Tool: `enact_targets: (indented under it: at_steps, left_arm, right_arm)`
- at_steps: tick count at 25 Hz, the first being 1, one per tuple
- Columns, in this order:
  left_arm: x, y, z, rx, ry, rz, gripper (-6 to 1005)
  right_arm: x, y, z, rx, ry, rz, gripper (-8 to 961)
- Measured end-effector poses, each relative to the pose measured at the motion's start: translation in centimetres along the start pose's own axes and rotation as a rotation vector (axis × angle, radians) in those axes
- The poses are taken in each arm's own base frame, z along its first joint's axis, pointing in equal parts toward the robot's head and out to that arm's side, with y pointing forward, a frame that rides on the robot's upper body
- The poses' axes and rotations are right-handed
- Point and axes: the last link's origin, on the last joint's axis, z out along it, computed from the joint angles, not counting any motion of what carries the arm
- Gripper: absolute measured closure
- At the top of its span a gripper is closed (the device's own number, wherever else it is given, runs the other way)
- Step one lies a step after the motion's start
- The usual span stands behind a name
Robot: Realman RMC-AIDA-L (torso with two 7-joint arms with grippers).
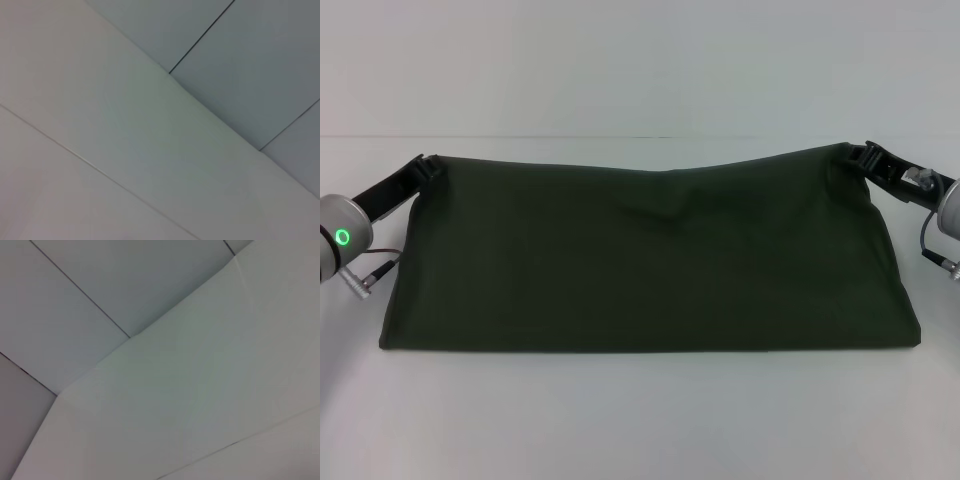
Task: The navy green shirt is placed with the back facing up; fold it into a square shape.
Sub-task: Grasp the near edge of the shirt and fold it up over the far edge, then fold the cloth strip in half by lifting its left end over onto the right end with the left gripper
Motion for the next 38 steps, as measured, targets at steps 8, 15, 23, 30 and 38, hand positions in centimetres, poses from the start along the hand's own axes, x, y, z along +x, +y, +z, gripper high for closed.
enact_targets:
  at_steps: [8,15,23,30,38]
  left_arm:
    - [-0.7,0.0,0.7,0.059,0.058,-0.008,883]
    - [-1.2,0.5,1.1,0.054,0.082,0.046,816]
    - [-1.5,-0.1,0.0,0.008,0.127,0.026,589]
    - [-1.1,-1.1,-3.3,-0.192,0.001,-0.085,311]
    - [1.1,-2.4,-7.6,-0.264,-0.29,-0.167,225]
  right_arm:
    - [0.0,0.2,0.6,0.024,-0.026,-0.03,912]
    - [0.0,0.0,0.5,0.02,-0.059,-0.04,671]
    - [0.4,0.5,-0.3,-0.069,-0.043,-0.079,337]
    - [1.9,4.5,-1.3,-0.349,0.117,-0.423,181]
    - [5.1,7.8,-0.7,-0.52,0.28,-0.827,170]
